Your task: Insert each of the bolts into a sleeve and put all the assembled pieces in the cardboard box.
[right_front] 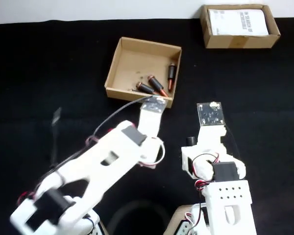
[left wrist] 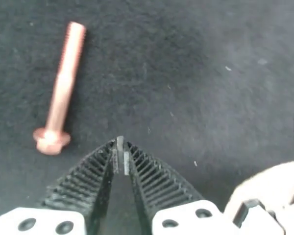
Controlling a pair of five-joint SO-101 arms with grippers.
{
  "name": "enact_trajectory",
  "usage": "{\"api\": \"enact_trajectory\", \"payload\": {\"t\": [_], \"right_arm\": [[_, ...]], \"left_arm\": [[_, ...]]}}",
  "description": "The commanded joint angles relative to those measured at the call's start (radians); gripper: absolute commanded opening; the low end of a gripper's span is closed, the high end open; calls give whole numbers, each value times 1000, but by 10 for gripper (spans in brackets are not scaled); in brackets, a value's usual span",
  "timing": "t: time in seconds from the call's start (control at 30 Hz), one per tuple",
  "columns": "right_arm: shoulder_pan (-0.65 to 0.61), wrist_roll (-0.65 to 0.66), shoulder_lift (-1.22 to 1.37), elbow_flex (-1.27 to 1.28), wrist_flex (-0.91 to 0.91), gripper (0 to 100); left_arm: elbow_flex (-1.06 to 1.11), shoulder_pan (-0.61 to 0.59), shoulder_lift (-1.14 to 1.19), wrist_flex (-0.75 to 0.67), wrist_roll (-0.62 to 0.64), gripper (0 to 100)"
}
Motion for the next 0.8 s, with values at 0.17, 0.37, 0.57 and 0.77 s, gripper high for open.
{"api": "enact_trajectory", "payload": {"t": [0.17,0.37,0.57,0.77], "right_arm": [[13,31,-24,-5,-15,7],[12,49,-24,-7,-16,7],[12,49,-19,-2,-42,7],[7,49,-18,5,-82,7]], "left_arm": [[-193,-76,288,5,52,10],[-194,-173,289,5,68,10],[-202,-311,292,-8,68,10],[-203,-440,289,-91,68,10]]}}
